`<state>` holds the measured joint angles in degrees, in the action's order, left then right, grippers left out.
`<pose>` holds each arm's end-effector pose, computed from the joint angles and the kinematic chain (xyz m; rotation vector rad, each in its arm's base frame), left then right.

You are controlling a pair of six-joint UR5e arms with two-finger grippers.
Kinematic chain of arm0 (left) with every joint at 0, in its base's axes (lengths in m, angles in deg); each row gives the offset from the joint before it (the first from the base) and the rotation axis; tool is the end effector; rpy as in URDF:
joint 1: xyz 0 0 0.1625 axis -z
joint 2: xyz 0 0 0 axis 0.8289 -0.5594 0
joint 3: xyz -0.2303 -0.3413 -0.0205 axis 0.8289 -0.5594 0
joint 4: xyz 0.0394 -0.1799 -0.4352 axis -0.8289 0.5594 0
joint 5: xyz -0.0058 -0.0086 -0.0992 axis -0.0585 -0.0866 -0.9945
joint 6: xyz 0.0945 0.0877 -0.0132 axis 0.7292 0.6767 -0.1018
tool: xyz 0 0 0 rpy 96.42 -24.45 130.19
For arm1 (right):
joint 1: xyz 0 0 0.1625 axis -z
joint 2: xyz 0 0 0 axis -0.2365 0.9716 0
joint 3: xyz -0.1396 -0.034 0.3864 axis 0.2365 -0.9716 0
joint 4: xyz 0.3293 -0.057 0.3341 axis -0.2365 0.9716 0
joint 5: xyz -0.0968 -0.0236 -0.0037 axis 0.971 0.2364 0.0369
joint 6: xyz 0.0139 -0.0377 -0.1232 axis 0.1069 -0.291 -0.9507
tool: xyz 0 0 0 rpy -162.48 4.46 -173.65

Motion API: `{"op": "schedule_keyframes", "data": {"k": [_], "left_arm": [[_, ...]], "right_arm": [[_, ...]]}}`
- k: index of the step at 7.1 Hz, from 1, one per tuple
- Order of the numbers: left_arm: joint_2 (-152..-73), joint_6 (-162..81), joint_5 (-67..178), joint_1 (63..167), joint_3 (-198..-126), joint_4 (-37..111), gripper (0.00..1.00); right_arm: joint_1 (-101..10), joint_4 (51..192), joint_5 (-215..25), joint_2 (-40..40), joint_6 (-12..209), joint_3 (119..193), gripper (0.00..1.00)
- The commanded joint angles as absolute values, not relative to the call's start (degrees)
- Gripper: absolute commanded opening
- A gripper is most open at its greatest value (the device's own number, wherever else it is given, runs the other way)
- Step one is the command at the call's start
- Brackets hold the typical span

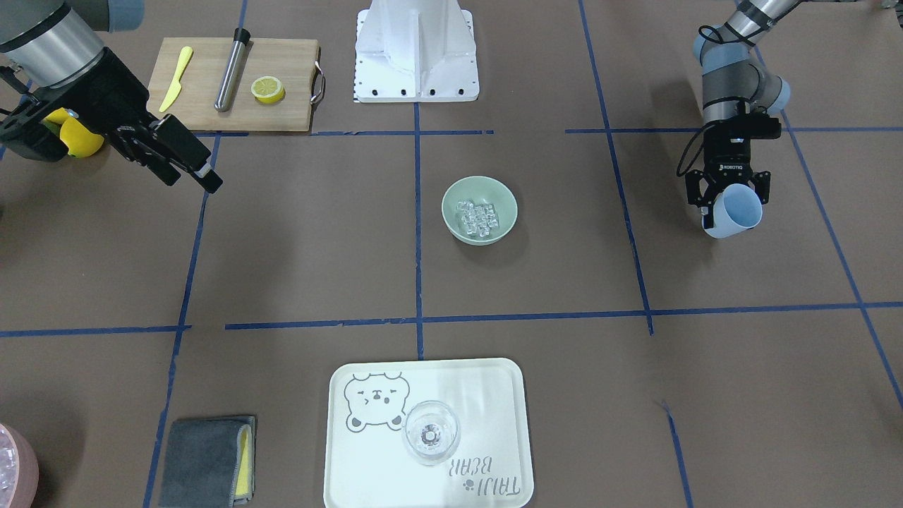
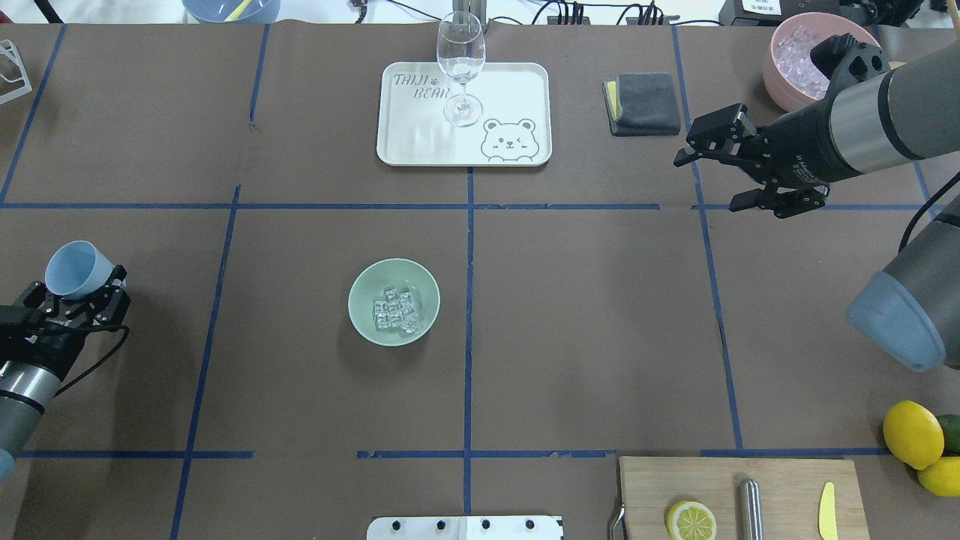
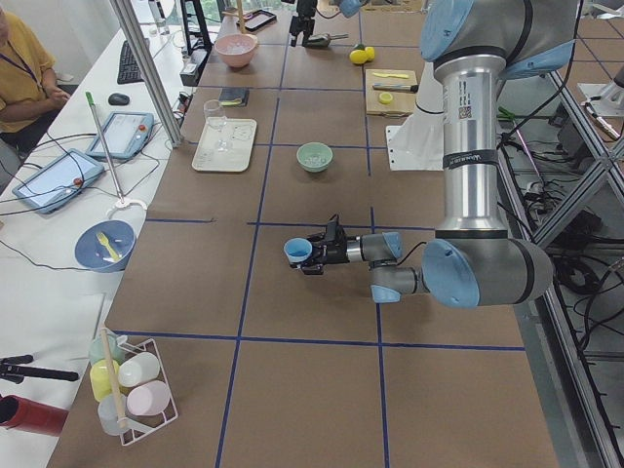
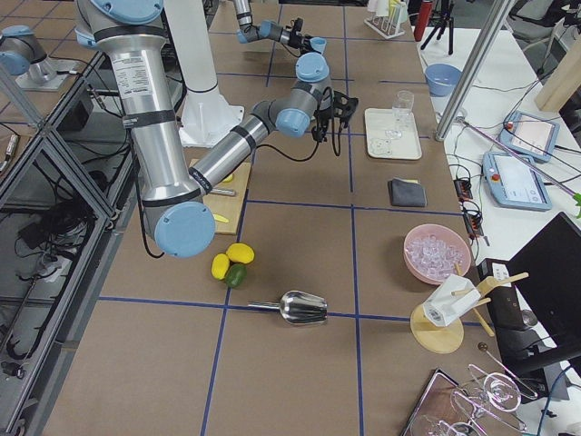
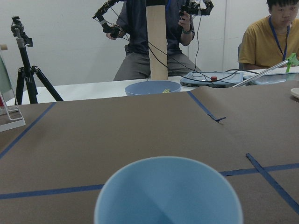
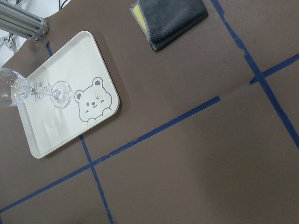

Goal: Pour ice into bowl

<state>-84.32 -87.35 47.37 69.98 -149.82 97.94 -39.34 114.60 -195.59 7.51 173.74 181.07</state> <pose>0.3894 -0.3506 0.6535 1.2347 0.6549 -0.4123 -0.2976 -0.4978 0.2317 -0.0257 -1.1715 0.5296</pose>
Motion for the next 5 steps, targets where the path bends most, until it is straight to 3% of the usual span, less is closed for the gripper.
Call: {"op": "schedule_keyframes", "data": {"k": [1, 5], "left_arm": [[-84.3, -90.3, 49.8, 67.4, -149.1, 97.6, 0.00], [-84.2, -91.1, 49.7, 67.0, -148.1, 97.6, 0.00]], "right_arm": [[-39.3, 114.6, -195.7, 7.6, 173.7, 181.0, 1.00], [-38.9, 114.7, -195.9, 7.6, 173.8, 181.1, 1.00]]}}
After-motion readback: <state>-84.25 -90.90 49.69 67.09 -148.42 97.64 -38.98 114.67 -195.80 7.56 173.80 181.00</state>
